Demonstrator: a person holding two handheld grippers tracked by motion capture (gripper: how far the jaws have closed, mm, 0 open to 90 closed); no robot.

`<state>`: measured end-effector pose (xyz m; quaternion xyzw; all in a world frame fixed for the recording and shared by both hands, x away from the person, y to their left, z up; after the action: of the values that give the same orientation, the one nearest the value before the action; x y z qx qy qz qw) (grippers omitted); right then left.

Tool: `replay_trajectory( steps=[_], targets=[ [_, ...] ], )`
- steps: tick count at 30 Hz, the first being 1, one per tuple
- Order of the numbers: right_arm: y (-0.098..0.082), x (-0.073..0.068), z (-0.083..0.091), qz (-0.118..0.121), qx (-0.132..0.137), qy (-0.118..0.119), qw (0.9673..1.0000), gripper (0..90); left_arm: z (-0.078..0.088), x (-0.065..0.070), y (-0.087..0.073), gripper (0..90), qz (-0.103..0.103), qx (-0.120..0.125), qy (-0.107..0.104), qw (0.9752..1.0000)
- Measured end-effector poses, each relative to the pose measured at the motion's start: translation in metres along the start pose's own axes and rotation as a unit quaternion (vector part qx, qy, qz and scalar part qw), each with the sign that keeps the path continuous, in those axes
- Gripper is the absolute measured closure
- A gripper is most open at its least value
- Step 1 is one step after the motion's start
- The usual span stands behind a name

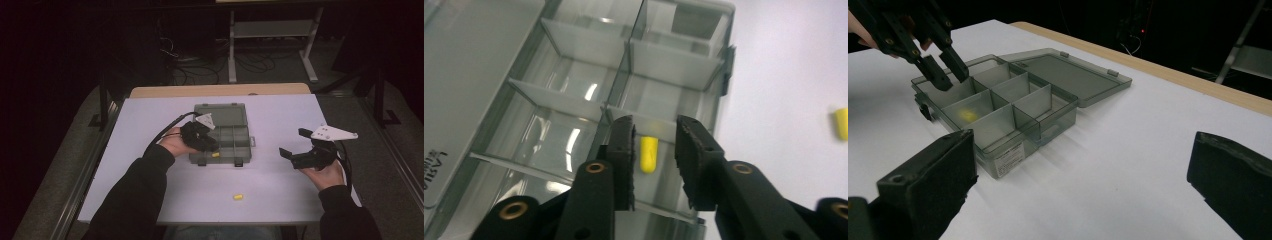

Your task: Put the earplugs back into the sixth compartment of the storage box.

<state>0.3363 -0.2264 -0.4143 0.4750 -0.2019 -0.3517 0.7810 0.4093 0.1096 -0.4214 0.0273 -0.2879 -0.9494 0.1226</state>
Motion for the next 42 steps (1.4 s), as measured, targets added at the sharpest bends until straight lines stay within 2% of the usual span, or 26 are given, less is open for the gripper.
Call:
replay_trajectory(
  steps=[5, 9, 12, 16, 18, 20, 22, 26, 27, 31, 36, 42],
  targets=[
    [0.0, 0.0, 0.001, -0.001, 0.002, -0.001, 1.0, 0.0, 0.018, 0.01, 0.008, 55.5, -0.005, 0.019, 0.008, 0.9998],
    [0.0, 0.0, 0.0, 0.0, 0.001, 0.001, 1.0, 0.0, 0.032, 0.018, 0.012, 48.8, 0.001, 0.044, -0.006, 0.999],
    [0.0, 0.0, 0.0, -0.001, 0.001, 0.0, 1.0, 0.0, 0.037, 0.024, 0.014, 42.7, -0.005, 0.049, -0.007, 0.9987],
    [0.0, 0.0, 0.001, -0.001, 0.002, -0.002, 1.0, 0.0, 0.044, 0.035, 0.018, 37.1, -0.03, 0.058, 0.002, 0.9979],
    [0.0, 0.0, 0.001, 0.0, 0.002, -0.002, 1.0, 0.0, 0.048, 0.042, 0.02, 35.7, -0.036, 0.066, -0.004, 0.9972],
    [0.0, 0.0, 0.001, -0.001, 0.002, -0.001, 1.0, 0.0, 0.049, 0.05, 0.023, 30.8, -0.043, 0.065, -0.008, 0.997],
    [0.0, 0.001, 0.001, -0.001, 0.002, -0.001, 1.0, 0.0, 0.05, 0.059, 0.025, 29.8, -0.051, 0.061, -0.014, 0.9967],
    [0.0, 0.0, 0.001, 0.0, 0.003, -0.002, 1.0, 0.0, 0.047, 0.077, 0.03, 22.8, -0.066, 0.055, -0.02, 0.9961],
    [0.0, 0.0, 0.001, 0.0, 0.003, -0.002, 1.0, 0.0, 0.046, 0.081, 0.031, 18.2, -0.069, 0.051, -0.02, 0.9961],
    [0.0, 0.0, 0.001, -0.001, 0.002, -0.002, 1.0, 0.0, 0.036, 0.097, 0.033, 13.7, -0.077, 0.044, -0.026, 0.9957],
    [0.0, 0.0, 0.001, -0.001, 0.002, -0.001, 1.0, 0.0, 0.02, 0.108, 0.034, 5.7, -0.083, 0.042, -0.028, 0.9952],
    [0.0, 0.0, 0.001, 0.0, 0.002, 0.0, 1.0, 0.0, 0.002, 0.117, 0.033, 4.8, -0.088, 0.035, -0.043, 0.9946]
  ],
)
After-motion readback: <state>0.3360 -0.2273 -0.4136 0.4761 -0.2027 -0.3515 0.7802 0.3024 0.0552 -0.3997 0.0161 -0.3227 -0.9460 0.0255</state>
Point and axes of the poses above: each handheld gripper's, and its own axes: z roughly backward along the jaws, y roughly out of its top, x roughly to its right, the point moved 3 cm from there along -z, roughly forward along the jaws, and after that the axes turned 4 degrees about -x, right-handed, at the moved point
